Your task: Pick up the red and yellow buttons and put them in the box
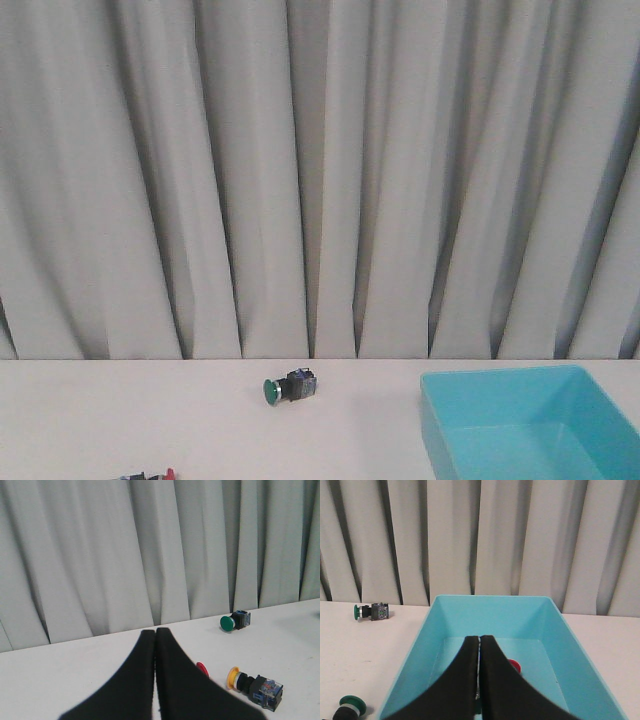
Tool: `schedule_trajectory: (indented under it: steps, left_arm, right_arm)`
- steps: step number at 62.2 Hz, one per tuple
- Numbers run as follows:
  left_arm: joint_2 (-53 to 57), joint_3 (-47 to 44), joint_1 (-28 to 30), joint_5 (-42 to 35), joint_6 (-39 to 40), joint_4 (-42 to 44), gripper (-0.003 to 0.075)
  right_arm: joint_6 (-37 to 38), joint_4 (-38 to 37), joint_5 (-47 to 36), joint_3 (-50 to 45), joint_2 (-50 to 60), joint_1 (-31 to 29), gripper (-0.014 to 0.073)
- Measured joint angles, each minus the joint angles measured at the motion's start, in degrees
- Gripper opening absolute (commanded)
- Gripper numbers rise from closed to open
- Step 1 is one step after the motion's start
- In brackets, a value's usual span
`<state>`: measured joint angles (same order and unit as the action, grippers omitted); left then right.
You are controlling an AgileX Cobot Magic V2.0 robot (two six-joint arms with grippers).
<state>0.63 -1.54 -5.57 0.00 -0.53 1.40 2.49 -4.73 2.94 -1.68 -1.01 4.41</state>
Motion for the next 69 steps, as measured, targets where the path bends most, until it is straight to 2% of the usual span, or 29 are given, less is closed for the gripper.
schedule_trajectory:
  steps: [6, 14, 69]
  left_arm:
    - [0.00, 0.00, 0.00, 0.00, 0.00, 0.00, -0.0008]
    - [0.00, 0.00, 0.00, 0.00, 0.00, 0.00, -0.0008]
    - [0.00, 0.00, 0.00, 0.00, 0.00, 0.00, -0.0008]
  right_arm:
    - [-4.85, 4.73, 0.05, 0.00, 1.38, -0.46, -0.0003]
    - [-7.69, 6.96, 0.65, 0.00, 1.57, -3.37, -0.0003]
    - [-5.35, 5.26, 1.00, 0.00, 1.57, -4.41, -0.0003]
